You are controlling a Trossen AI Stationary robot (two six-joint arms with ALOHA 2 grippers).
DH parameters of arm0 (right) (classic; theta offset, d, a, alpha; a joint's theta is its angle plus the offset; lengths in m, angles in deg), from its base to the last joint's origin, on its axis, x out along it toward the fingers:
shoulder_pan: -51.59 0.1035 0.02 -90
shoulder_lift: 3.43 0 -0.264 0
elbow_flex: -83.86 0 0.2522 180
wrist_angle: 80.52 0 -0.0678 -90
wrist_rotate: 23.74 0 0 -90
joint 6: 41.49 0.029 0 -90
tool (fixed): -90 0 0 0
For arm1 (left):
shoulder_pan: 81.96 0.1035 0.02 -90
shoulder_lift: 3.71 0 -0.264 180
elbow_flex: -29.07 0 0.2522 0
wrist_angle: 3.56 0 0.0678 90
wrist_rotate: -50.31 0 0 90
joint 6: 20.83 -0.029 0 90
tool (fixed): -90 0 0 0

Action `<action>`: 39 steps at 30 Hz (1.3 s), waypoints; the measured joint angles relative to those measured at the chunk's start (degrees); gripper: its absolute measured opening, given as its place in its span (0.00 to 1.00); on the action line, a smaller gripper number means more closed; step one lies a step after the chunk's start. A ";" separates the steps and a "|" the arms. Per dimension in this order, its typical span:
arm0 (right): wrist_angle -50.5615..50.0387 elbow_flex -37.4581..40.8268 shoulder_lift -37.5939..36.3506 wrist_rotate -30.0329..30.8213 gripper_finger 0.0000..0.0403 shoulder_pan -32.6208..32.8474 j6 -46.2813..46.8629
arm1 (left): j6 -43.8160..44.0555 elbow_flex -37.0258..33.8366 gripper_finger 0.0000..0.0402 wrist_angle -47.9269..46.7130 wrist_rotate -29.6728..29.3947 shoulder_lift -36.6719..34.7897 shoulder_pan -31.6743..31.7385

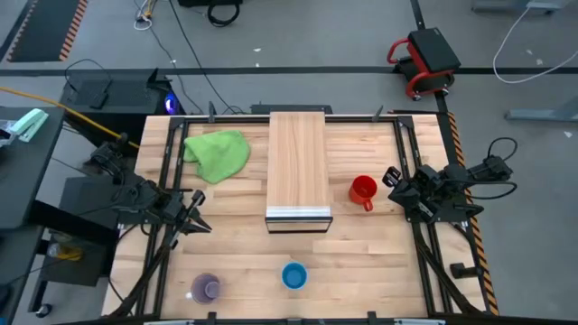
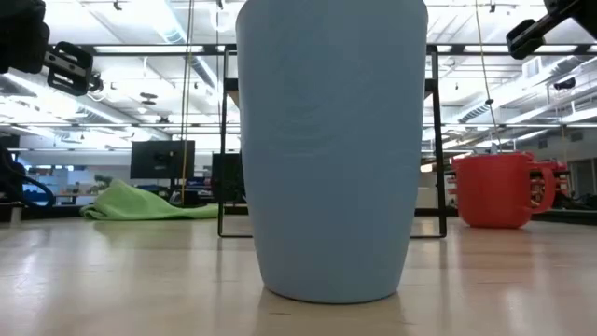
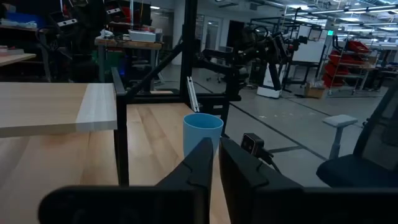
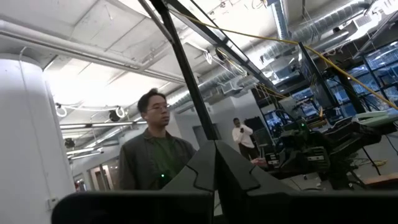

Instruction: Stack small to large cups/mugs on shelf

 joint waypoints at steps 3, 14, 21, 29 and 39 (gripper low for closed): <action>0.00 0.00 -0.01 0.00 0.04 -0.01 0.01 | 0.00 0.00 0.07 0.00 0.00 0.01 0.00; 0.01 0.01 -0.01 0.00 0.04 0.00 0.02 | 0.00 0.00 0.10 0.01 0.01 0.01 -0.02; -0.01 0.00 -0.01 0.00 0.04 0.00 0.00 | 0.00 0.00 0.08 0.00 0.01 0.01 -0.01; -0.01 0.00 0.01 0.00 0.04 -0.02 0.00 | -3.70 -0.09 0.09 2.44 -0.13 0.02 -0.02; 0.01 0.00 -0.01 0.00 0.04 0.00 0.01 | -1.12 -0.09 0.09 8.76 -0.09 0.02 -0.01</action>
